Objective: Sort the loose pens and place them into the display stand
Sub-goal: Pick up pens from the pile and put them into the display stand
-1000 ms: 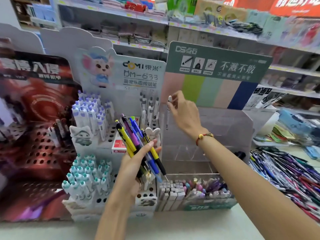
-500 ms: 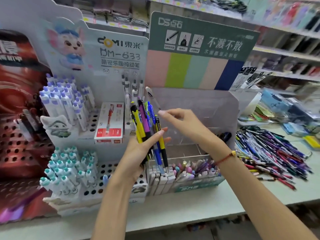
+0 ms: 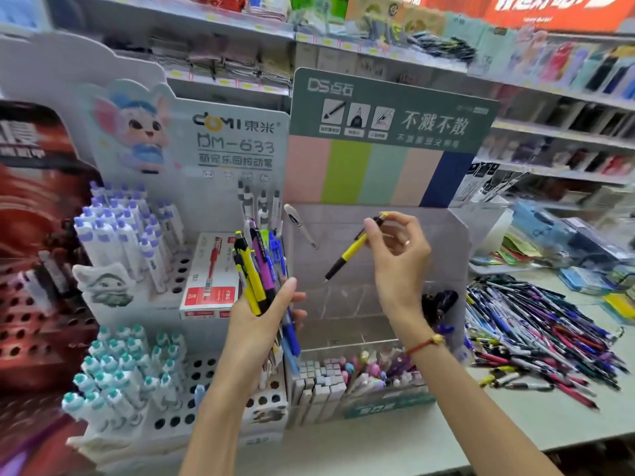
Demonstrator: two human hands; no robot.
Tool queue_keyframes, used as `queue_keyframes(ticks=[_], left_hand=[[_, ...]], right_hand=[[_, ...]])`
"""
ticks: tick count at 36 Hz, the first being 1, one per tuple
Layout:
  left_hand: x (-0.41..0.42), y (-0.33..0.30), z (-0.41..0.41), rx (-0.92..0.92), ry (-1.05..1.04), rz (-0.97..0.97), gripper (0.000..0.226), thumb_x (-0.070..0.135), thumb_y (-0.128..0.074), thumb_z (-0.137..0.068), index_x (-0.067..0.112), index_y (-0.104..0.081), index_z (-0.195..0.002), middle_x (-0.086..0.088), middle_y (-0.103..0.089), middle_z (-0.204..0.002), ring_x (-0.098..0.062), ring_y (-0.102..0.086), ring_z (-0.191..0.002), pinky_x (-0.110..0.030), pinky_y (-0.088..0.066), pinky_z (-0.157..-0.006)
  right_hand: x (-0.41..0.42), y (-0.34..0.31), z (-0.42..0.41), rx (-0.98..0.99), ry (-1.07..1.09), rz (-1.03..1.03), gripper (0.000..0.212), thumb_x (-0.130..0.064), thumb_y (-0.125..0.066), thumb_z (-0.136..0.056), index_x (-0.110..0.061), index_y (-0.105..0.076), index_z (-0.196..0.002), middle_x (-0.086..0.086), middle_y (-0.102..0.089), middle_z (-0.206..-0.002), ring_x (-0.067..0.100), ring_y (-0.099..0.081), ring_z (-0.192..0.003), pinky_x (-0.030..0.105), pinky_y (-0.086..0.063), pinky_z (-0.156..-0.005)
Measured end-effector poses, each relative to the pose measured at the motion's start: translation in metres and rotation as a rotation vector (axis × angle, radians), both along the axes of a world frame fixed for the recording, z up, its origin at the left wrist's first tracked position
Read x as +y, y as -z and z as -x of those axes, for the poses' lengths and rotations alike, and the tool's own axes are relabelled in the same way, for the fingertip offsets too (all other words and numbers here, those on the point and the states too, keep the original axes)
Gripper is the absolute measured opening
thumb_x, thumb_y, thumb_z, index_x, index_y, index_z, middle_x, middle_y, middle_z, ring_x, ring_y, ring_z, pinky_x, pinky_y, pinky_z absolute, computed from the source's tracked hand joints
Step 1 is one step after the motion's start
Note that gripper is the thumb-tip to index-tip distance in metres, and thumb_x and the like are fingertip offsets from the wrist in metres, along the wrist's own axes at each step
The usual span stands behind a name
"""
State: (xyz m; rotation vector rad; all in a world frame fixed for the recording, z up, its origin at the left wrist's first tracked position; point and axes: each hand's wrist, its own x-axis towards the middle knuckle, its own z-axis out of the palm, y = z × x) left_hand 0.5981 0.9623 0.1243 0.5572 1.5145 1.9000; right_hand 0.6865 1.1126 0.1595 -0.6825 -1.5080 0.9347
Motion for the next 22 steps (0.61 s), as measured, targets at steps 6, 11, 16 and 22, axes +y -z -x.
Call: queue_keyframes(ticks=[6,11,16,22], left_hand=[[-0.002,-0.002,-0.001,-0.038,0.004,-0.016,0.028,0.032,-0.061,-0.088,0.006,-0.066,-0.096,0.003,-0.068,-0.071,-0.011,-0.064,-0.063,-0.025,-0.056,-0.064],[-0.007,0.0,-0.003,-0.188,0.093,-0.041,0.029,0.03,-0.062,-0.087,0.008,-0.064,-0.107,0.004,-0.069,-0.075,-0.011,-0.065,-0.067,-0.026,-0.053,-0.065],[-0.013,0.002,-0.01,-0.215,0.166,-0.014,0.028,0.027,-0.062,-0.087,0.014,-0.063,-0.111,0.002,-0.075,-0.094,-0.01,-0.069,-0.072,-0.023,-0.054,-0.061],[-0.009,0.006,-0.017,-0.089,0.18,0.026,0.02,0.026,-0.061,-0.088,0.02,-0.064,-0.107,0.006,-0.075,-0.089,-0.009,-0.071,-0.072,-0.019,-0.054,-0.06]], right_hand=[[-0.002,0.028,0.036,-0.446,-0.115,-0.222,0.024,-0.019,-0.064,-0.092,-0.013,-0.059,-0.114,-0.004,-0.069,-0.096,0.011,-0.068,-0.089,0.035,-0.057,-0.083],[0.004,0.043,0.04,-0.789,-0.025,-0.612,0.022,-0.026,-0.071,-0.086,-0.016,-0.065,-0.104,0.002,-0.073,-0.087,0.022,-0.069,-0.077,0.032,-0.055,-0.06],[0.003,0.032,0.032,-0.828,0.076,-0.714,0.019,-0.026,-0.065,-0.09,-0.016,-0.072,-0.104,0.003,-0.064,-0.094,0.021,-0.058,-0.084,0.033,-0.052,-0.06],[-0.029,0.001,0.0,-0.587,-0.476,0.364,0.03,-0.053,-0.058,-0.086,-0.027,-0.068,-0.098,-0.002,-0.064,-0.075,-0.001,-0.049,-0.047,0.013,-0.039,-0.048]])
